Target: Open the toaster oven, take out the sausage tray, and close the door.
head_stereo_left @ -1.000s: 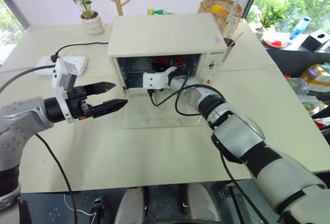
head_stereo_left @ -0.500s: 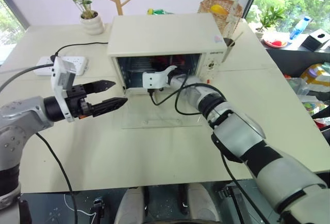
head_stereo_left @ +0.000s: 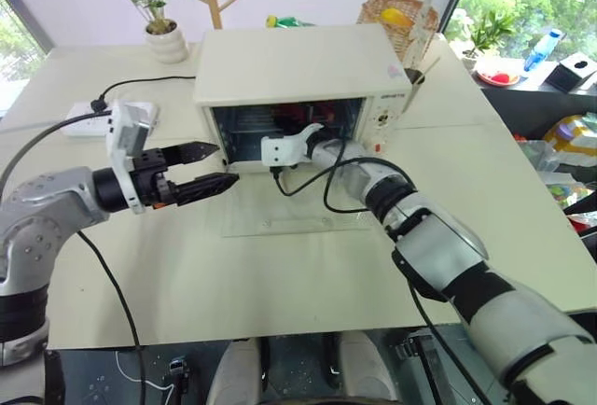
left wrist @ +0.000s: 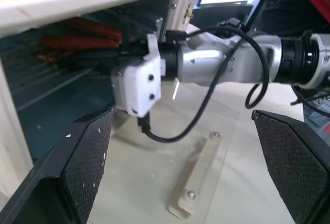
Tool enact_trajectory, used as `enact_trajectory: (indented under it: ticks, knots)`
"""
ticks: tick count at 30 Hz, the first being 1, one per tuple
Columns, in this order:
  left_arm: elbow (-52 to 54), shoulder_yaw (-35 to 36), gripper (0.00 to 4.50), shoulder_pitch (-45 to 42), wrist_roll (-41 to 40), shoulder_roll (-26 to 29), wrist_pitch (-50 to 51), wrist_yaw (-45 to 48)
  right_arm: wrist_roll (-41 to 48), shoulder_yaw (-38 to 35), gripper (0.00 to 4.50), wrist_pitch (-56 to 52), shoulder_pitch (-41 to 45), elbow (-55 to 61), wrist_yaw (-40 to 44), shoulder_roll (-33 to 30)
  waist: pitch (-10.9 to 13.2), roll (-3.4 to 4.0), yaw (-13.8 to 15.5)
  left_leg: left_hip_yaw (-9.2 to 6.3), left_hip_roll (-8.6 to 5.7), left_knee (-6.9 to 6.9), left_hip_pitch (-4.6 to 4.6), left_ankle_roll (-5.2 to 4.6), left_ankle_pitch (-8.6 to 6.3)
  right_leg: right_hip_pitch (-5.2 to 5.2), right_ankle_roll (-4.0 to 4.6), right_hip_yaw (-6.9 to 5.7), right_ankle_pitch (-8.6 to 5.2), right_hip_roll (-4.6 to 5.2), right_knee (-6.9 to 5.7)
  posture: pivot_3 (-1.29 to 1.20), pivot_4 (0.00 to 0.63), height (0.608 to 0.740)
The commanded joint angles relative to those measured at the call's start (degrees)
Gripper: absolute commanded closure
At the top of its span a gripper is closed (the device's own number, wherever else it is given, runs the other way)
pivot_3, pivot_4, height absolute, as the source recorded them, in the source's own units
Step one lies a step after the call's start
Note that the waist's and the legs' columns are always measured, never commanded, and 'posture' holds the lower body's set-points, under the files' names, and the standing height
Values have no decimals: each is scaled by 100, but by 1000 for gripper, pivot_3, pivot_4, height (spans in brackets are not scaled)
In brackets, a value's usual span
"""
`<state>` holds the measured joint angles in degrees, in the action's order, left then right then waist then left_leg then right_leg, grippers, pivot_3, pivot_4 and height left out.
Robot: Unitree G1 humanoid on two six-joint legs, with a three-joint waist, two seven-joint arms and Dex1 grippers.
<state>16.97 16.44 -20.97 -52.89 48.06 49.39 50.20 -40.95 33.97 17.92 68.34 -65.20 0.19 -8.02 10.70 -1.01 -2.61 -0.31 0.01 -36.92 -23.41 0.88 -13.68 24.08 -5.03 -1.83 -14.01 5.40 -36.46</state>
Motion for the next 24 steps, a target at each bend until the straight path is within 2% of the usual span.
enact_trajectory:
  ticks: [1,10,24]
  knots:
    - [8,15,0,-129,30,-8,-125,53,68,-16,4415,189,-166,557,190,-42,0,0,-1,0,0,0,0,0,0,0,0,0,0,0,0,0,150,740]
    - [-184,-131,0,-287,169,-107,-228,163,84,-60,4415,46,-522,1260,483,-237,-1,-1,2,0,0,-1,0,0,0,0,0,0,0,0,-1,0,150,740]
    - [-2955,-1266,0,-2444,1661,-443,-1346,1245,71,-107,4415,-221,-1055,2284,837,-443,-5,-10,75,1,-8,-17,-1,0,1,-2,0,-1,-1,-5,-31,0,150,740]
